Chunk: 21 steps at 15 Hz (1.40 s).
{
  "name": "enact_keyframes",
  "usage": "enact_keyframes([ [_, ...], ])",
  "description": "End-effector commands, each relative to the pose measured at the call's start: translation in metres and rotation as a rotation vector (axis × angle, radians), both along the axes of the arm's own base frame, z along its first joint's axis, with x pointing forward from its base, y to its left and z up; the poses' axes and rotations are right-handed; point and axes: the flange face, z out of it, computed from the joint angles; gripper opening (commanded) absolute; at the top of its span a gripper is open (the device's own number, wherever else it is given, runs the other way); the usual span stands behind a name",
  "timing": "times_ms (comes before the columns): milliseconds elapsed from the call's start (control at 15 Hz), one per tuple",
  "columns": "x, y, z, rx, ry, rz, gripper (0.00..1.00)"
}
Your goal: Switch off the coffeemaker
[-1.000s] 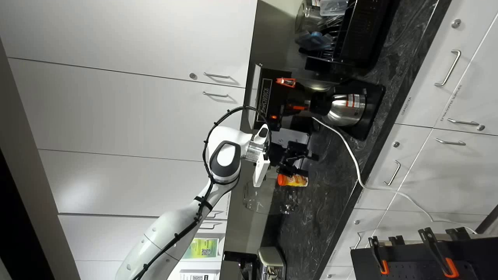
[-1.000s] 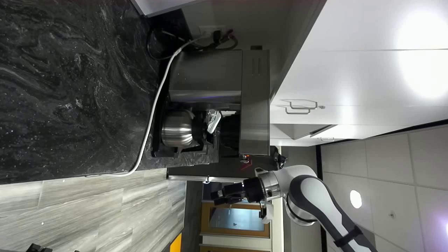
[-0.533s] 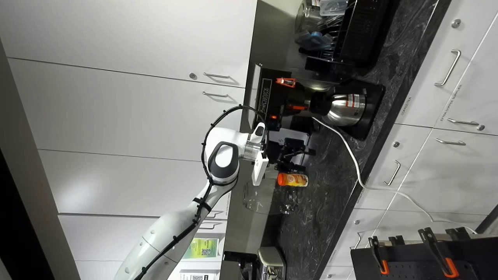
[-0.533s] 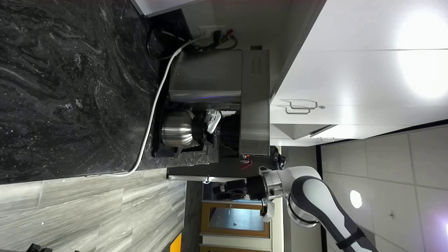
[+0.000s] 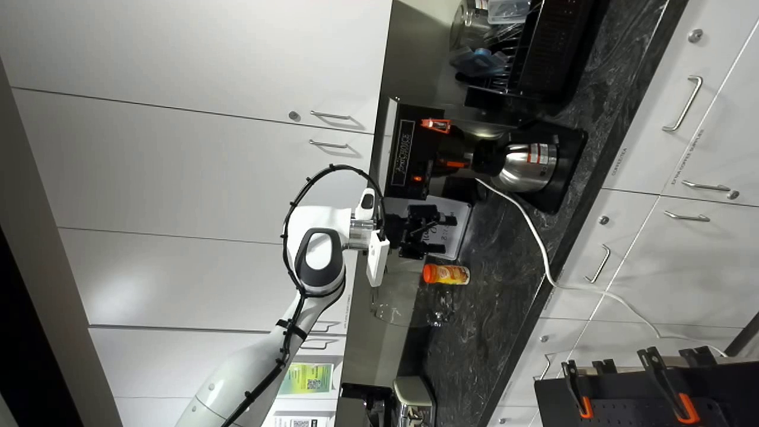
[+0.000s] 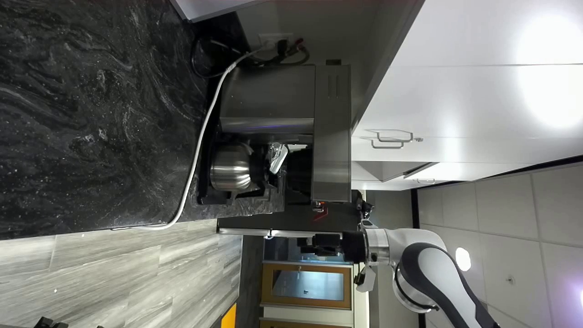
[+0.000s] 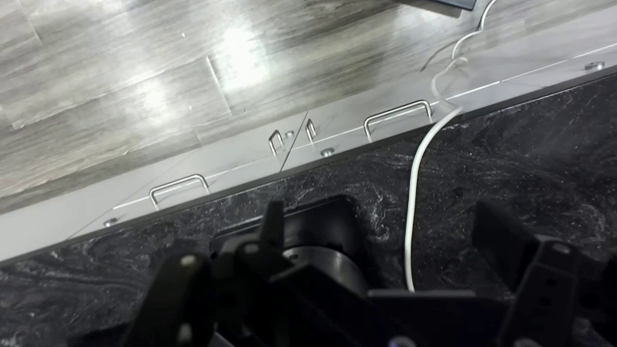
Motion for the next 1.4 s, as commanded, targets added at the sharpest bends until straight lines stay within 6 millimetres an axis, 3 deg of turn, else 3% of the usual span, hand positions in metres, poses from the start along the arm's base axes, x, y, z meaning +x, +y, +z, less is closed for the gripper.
enact_keyframes([
  [0,-0.008,-0.009,0.018,0.006,-0.126,0.066,1.00],
  [333,0.001,-0.033,0.034,0.079,-0.263,0.151,1.00],
  [667,0.002,-0.052,0.036,0.214,-0.317,0.302,1.00],
  [933,-0.002,-0.059,0.039,0.237,-0.329,0.441,1.00],
  [1000,0.002,-0.060,0.031,0.220,-0.319,0.385,1.00],
  [1333,0.002,-0.060,0.029,0.219,-0.316,0.389,1.00],
])
